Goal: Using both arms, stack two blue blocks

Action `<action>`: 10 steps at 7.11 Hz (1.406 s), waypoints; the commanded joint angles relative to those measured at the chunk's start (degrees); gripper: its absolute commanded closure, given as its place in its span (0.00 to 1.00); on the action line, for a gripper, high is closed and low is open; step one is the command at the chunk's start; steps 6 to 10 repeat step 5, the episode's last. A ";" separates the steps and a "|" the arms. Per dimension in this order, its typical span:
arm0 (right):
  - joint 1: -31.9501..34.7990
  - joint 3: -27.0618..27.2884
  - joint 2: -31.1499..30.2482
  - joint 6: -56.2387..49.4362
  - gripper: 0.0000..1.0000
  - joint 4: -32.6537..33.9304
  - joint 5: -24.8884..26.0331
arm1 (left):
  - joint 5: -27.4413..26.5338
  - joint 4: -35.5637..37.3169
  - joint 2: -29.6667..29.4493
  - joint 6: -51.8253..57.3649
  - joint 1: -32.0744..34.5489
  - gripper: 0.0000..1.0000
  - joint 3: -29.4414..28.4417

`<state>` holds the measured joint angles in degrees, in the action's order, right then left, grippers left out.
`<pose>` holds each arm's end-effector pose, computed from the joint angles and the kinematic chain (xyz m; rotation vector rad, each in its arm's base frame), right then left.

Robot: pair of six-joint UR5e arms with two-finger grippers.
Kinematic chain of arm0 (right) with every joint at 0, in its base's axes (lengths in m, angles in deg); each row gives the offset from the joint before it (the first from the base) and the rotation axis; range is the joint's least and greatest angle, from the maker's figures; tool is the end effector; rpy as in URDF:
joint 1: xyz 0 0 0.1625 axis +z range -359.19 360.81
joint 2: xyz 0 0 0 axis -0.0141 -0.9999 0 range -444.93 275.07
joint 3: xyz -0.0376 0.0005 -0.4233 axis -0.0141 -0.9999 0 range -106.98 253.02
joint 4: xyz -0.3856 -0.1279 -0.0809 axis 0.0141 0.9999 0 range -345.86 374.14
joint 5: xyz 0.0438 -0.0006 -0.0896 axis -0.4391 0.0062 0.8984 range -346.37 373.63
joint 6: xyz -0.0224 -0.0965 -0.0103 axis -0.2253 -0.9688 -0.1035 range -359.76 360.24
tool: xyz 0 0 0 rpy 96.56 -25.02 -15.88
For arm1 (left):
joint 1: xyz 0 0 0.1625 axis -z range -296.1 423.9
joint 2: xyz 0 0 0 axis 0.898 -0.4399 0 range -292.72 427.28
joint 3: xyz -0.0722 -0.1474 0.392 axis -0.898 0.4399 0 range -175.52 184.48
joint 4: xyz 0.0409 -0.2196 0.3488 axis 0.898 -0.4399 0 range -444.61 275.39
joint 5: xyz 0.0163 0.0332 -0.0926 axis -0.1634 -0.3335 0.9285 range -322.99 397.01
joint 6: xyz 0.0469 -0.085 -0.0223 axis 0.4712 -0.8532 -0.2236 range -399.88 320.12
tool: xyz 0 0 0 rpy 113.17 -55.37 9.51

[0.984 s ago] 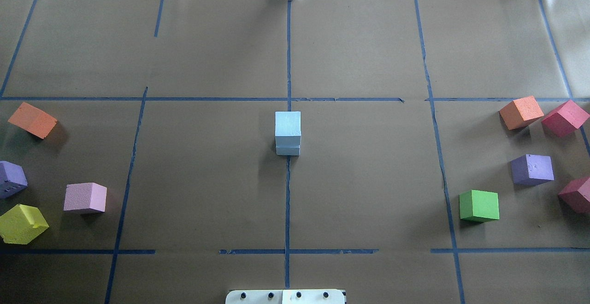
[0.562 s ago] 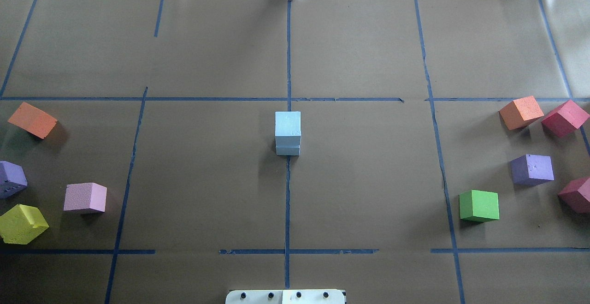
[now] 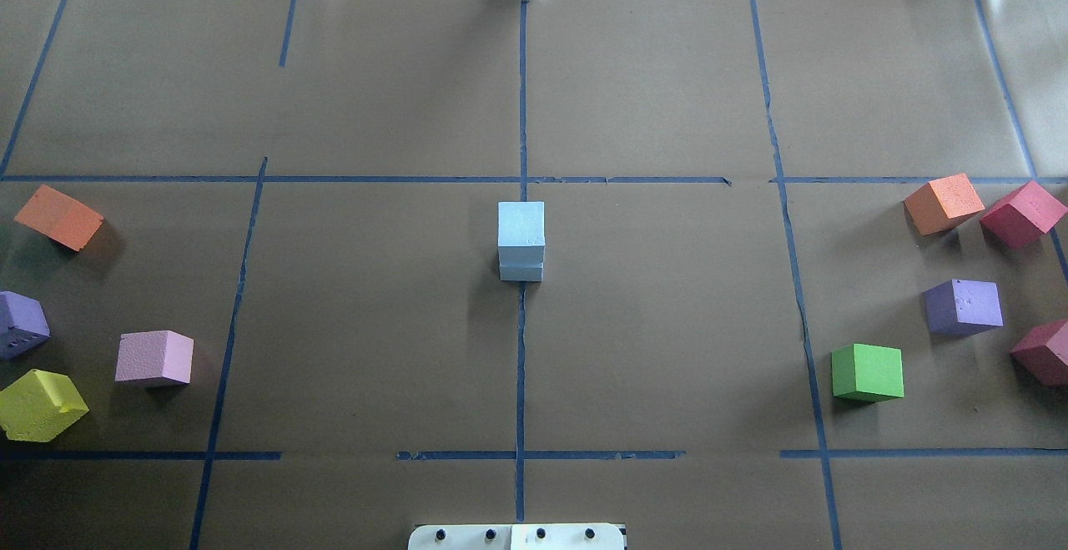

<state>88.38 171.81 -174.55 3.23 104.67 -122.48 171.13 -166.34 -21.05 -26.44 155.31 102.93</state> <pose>0.0404 -0.5011 0.5783 0.1045 -0.8090 -0.0515 -0.0757 -0.4732 0.6150 0.0753 0.7679 0.1894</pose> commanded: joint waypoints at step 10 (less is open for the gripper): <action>-0.03 0.00 -0.12 0.00 0.00 -0.09 0.22 | -0.53 0.00 0.53 0.35 0.00 0.00 1.12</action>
